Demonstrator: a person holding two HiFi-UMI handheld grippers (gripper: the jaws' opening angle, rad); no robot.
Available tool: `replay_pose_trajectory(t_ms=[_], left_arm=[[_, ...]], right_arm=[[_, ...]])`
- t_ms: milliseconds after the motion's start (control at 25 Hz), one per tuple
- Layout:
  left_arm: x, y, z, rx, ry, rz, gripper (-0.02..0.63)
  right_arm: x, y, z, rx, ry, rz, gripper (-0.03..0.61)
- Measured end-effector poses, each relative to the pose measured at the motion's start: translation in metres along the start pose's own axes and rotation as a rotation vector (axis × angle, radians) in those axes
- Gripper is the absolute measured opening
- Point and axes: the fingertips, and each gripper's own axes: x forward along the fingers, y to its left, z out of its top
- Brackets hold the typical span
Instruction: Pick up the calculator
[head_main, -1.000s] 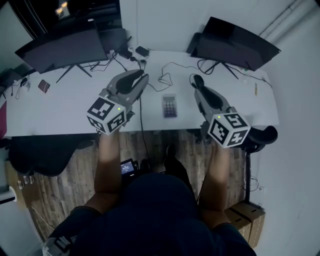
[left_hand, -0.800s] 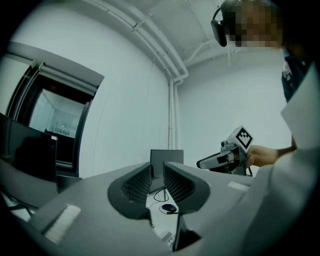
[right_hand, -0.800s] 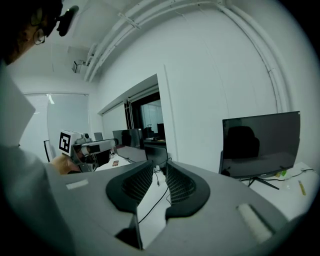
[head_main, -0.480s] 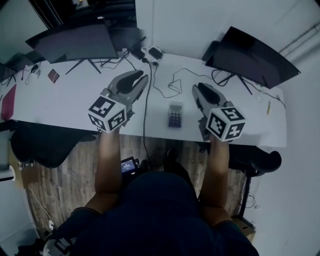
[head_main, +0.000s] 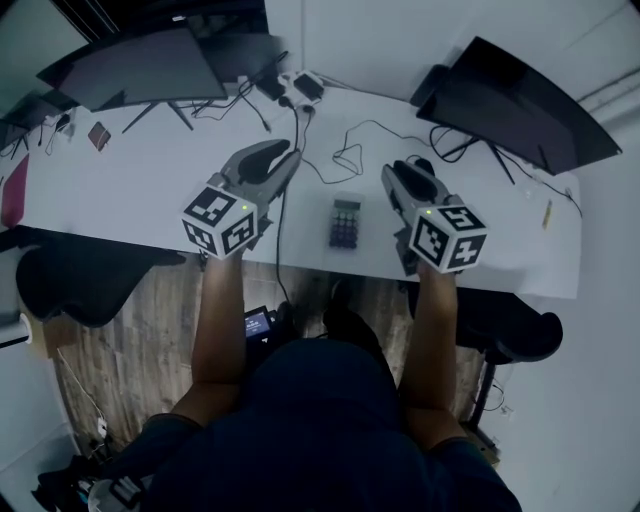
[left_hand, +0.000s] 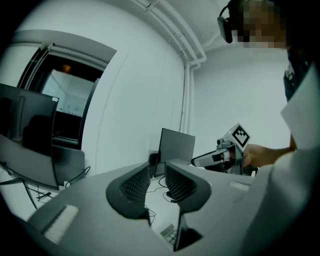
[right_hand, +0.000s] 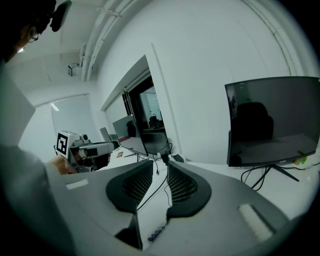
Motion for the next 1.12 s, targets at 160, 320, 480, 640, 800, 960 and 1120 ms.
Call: replay_pose_trajectory(t_ms=[160,320,480,640,800,960,1120], left_arm=[[0.015,0.000,-0.023,-0.030,0.043,0.000,0.094],[0.027,0.002,-0.049,-0.064,0.089,0.004,0.097],[0.039,0.002,-0.075,-0.100,0.136,0.006,0.101],[0.049,0.004,-0.103,-0.140,0.178,0.009,0.107],[0.056,0.006,-0.132,-0.189,0.216,0.016,0.109],[0.060,0.006,-0.163,-0.244,0.260,0.018,0.119],[0.064,0.004,-0.193,-0.295,0.302,0.018,0.127]], right_arm=[[0.007,-0.016,-0.018,0.029,0.031,0.003,0.074],[0.017,-0.030,-0.038,0.059,0.069,0.011,0.074],[0.027,-0.041,-0.060,0.090,0.110,0.022,0.075],[0.037,-0.051,-0.081,0.118,0.148,0.028,0.075],[0.045,-0.061,-0.103,0.148,0.184,0.032,0.075],[0.052,-0.069,-0.126,0.184,0.226,0.037,0.075],[0.060,-0.074,-0.151,0.217,0.269,0.056,0.079]])
